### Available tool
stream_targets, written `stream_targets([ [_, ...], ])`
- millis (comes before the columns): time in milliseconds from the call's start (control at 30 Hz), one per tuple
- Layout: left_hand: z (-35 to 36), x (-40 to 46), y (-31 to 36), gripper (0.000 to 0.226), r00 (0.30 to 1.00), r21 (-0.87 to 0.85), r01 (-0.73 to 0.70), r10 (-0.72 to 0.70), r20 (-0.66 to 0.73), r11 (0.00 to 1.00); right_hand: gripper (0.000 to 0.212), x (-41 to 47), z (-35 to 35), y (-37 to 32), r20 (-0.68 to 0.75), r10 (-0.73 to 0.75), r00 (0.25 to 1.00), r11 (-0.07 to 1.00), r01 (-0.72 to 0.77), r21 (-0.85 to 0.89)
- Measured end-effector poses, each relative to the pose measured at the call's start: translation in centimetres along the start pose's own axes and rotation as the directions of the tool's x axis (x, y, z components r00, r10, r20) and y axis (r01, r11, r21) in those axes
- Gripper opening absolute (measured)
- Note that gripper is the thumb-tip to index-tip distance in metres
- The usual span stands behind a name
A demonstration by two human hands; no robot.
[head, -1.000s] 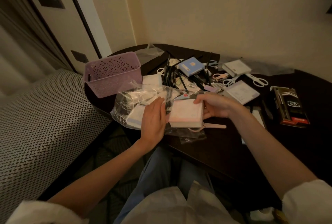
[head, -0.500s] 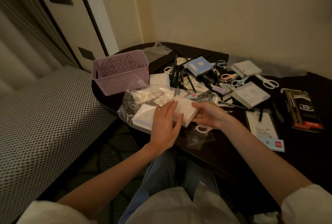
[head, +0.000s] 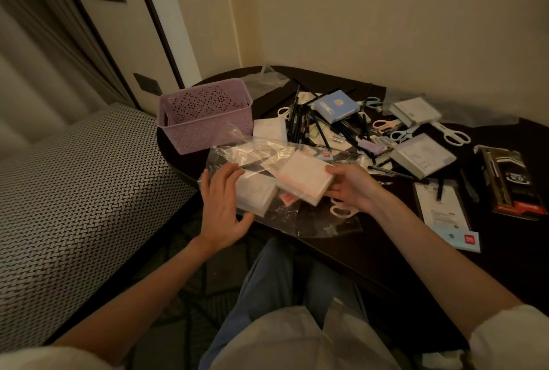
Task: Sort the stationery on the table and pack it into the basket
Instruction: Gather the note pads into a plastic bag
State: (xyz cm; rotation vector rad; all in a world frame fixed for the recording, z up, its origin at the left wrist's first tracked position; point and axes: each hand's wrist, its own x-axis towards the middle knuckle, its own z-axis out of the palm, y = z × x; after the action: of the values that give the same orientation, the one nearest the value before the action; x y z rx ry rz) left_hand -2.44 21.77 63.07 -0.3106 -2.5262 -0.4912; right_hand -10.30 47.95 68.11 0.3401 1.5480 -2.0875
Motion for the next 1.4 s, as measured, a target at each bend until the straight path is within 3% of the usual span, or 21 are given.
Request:
stream_targets([
  [133, 0.3, -0.5, -1.4, 0.084, 0.996, 0.095, 0.073, -0.078, 0.05, 0.993, 0.036, 0.1, 0.2, 0.2, -0.025, 0.001, 1.0, 1.0, -0.001, 0.027],
  [267, 0.3, -1.1, -2.5, 0.09, 0.994, 0.12, 0.052, -0.063, 0.087, 0.991, 0.033, 0.3, 0.3, 0.4, -0.066, -0.009, 0.998, 0.996, 0.015, 0.087],
  [533, -0.3, -0.8, -3.4, 0.104, 0.99, 0.159, -0.064, 0.042, 0.138, 0.985, 0.029, 0.6, 2.8, 1.2, 0.256, 0.025, 0.966, 0.991, -0.058, 0.119],
  [633, -0.5, -0.9, -4.3, 0.111, 0.978, 0.196, -0.113, 0.074, 0.197, 0.974, 0.021, 0.8, 3.1, 1.8, 0.27, -0.001, 0.963, 1.0, -0.005, 0.021],
  [733, -0.2, -0.9, -5.1, 0.099, 0.976, 0.212, -0.122, 0.078, 0.203, 0.97, 0.021, 0.9, 3.1, 2.3, 0.313, -0.066, 0.947, 0.979, 0.122, -0.162],
  [900, 0.4, -0.4, -5.1, 0.087, 0.985, 0.138, -0.133, 0.115, 0.131, 0.981, 0.034, 1.6, 4.2, 2.5, 0.343, -0.165, 0.925, 0.851, 0.309, -0.424],
  [1200, 0.6, -0.3, -5.4, 0.088, 0.991, 0.09, -0.105, 0.097, 0.093, 0.99, 0.039, 3.2, 4.5, 2.7, 0.331, -0.221, 0.917, 0.768, 0.373, -0.521],
  [1400, 0.8, -0.5, -5.4, 0.085, 0.992, 0.109, -0.098, 0.088, 0.094, 0.989, 0.042, 2.9, 4.7, 2.1, 0.371, -0.127, 0.92, 0.768, 0.328, -0.55],
])
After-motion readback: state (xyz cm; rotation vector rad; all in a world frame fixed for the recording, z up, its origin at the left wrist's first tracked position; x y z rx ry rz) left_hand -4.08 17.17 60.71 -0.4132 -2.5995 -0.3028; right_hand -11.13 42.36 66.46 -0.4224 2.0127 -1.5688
